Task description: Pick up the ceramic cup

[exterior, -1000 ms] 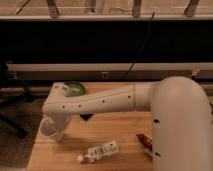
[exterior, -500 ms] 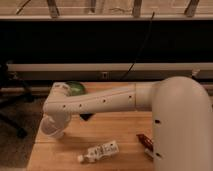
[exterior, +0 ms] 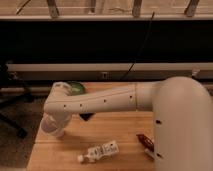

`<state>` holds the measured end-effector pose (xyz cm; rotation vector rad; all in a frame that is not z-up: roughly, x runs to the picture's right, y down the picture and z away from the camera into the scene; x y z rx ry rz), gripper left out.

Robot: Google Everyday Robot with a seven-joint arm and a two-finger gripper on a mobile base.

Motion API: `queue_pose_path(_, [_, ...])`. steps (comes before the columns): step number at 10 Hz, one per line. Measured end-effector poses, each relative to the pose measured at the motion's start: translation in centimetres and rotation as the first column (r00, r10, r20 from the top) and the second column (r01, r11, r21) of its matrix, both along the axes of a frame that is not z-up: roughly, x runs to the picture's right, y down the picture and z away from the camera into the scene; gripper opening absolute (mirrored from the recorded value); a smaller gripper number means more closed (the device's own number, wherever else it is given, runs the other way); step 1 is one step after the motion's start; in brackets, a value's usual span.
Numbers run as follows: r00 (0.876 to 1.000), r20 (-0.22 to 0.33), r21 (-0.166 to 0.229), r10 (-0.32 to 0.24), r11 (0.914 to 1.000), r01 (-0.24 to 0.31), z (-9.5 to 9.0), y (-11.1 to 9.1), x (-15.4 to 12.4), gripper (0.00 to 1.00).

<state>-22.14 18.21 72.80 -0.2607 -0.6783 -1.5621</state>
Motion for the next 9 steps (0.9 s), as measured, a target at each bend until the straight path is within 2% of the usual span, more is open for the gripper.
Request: queue_pose_path(9, [1.0,0.015,0.035,-0.007,0.9994,0.006,0.31,-1.07,0.06,0.16])
